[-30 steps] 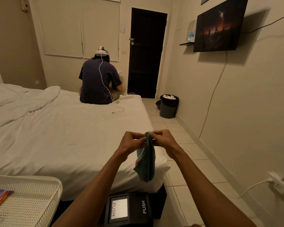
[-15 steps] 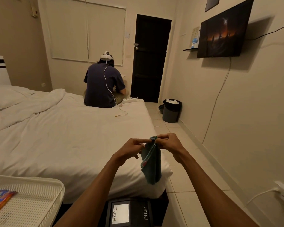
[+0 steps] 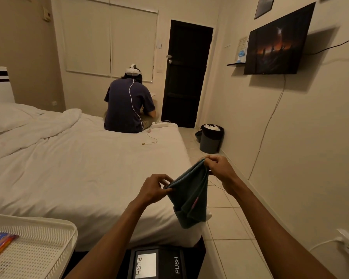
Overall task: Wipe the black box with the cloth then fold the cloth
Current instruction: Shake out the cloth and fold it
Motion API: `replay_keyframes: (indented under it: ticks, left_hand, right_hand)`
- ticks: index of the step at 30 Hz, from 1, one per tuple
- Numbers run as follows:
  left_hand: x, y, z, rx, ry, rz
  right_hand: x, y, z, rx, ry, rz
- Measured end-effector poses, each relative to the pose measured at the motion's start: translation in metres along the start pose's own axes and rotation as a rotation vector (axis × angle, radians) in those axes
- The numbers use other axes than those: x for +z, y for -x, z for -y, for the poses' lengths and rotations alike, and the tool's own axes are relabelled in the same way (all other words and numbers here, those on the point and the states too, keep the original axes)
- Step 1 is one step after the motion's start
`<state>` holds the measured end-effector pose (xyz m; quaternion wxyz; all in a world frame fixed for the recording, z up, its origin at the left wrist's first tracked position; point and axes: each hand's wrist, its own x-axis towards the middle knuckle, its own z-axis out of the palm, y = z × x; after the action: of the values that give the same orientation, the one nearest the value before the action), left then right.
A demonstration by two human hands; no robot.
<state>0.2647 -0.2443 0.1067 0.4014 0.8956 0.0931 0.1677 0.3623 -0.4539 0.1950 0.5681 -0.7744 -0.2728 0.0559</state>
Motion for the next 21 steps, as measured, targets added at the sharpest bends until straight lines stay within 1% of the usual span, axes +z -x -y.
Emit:
replay_keyframes:
  ticks: [4,6,10,13,15,21]
  left_hand:
    - [-0.013,-0.002,0.0,-0.004,-0.064,0.09]
    - [-0.024,-0.002,-0.006,0.042,-0.08,0.104]
    - [-0.06,-0.006,-0.029,0.177,0.014,-0.027]
    - [-0.079,-0.013,-0.036,0.249,-0.084,-0.093]
    - [-0.088,-0.013,-0.033,0.278,-0.087,-0.143]
    - [-0.106,0.003,-0.015,0.253,-0.089,-0.189]
  right_hand:
    - [-0.002,0.002,0.0,-0.009,0.023,-0.025]
    - [-0.005,0.004,-0.001,-0.019,0.077,-0.018]
    - [-0.019,0.005,-0.012,-0.056,0.238,-0.041]
    - [-0.01,0.009,-0.019,-0.078,0.348,-0.056]
    - [0.001,0.012,-0.019,-0.139,0.346,-0.094]
    - [0.022,0.008,-0.01,-0.189,0.359,-0.112]
